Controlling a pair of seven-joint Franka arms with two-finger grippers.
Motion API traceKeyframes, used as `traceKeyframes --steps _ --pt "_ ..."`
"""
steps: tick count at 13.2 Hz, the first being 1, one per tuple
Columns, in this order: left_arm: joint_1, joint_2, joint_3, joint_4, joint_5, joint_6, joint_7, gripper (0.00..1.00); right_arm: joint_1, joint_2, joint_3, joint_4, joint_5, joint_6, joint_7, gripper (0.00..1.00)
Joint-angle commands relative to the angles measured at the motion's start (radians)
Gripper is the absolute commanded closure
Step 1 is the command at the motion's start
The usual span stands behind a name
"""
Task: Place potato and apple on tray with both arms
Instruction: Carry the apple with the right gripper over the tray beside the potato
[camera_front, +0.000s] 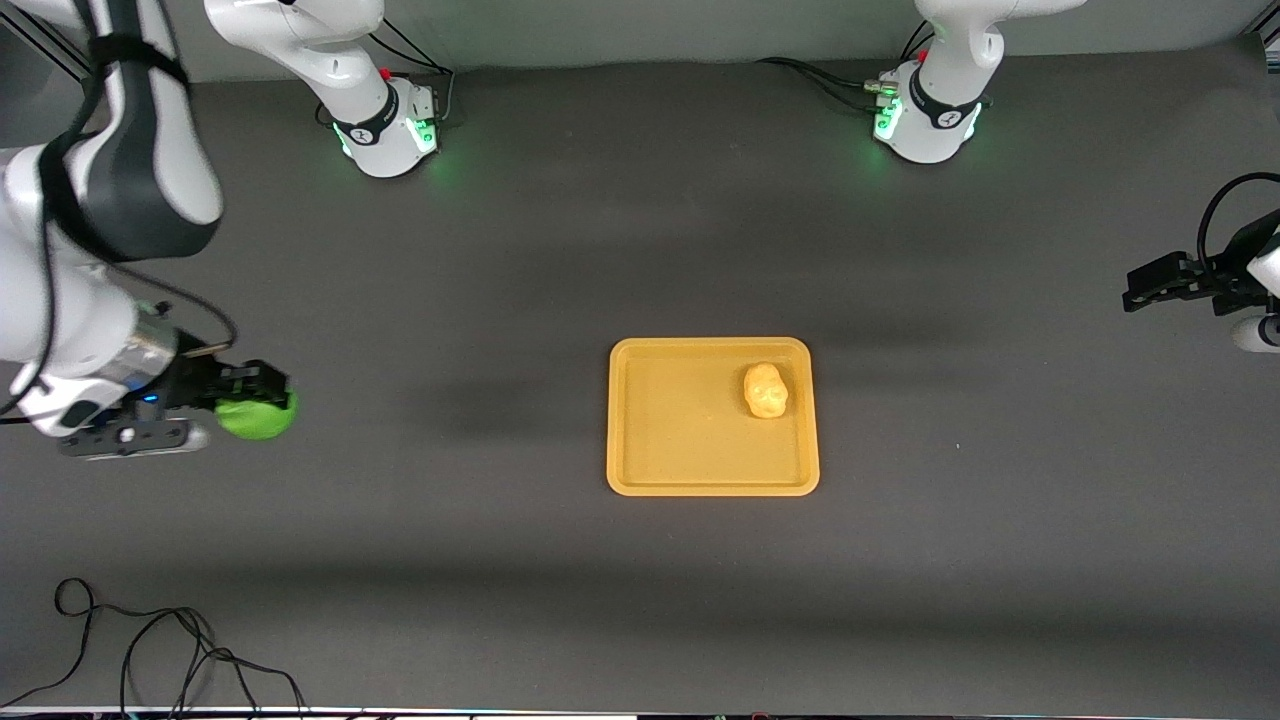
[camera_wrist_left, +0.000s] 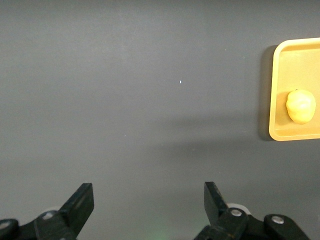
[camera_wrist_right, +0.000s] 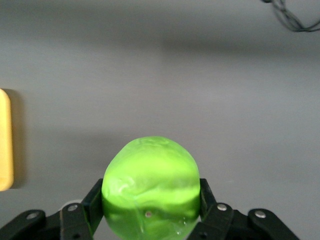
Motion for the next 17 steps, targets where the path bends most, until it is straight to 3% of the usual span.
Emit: traceKeyframes --steps 1,3,8,13,17 --pt "0.003 -0.002 -0.005 0.006 0.007 0.010 -0.010 0.02 0.178 0.092 -0.008 0.109 -0.002 -0.038 0.249 0.51" --pt "0.002 -0.002 -0.003 0.006 0.007 0.019 -0.010 0.02 0.351 0.228 -0.008 0.266 -0.005 -0.044 0.516 0.52" --pt "0.003 0.000 -0.003 0.006 0.007 0.023 -0.008 0.02 0.563 0.516 -0.008 0.587 -0.010 -0.070 0.848 0.54" --pt "0.003 0.001 -0.003 0.005 0.007 0.023 -0.007 0.02 0.631 0.701 -0.011 0.617 -0.013 0.132 0.893 0.55" --pt "0.003 0.003 -0.003 0.005 0.007 0.024 -0.007 0.02 0.656 0.774 -0.012 0.617 -0.033 0.191 0.896 0.55"
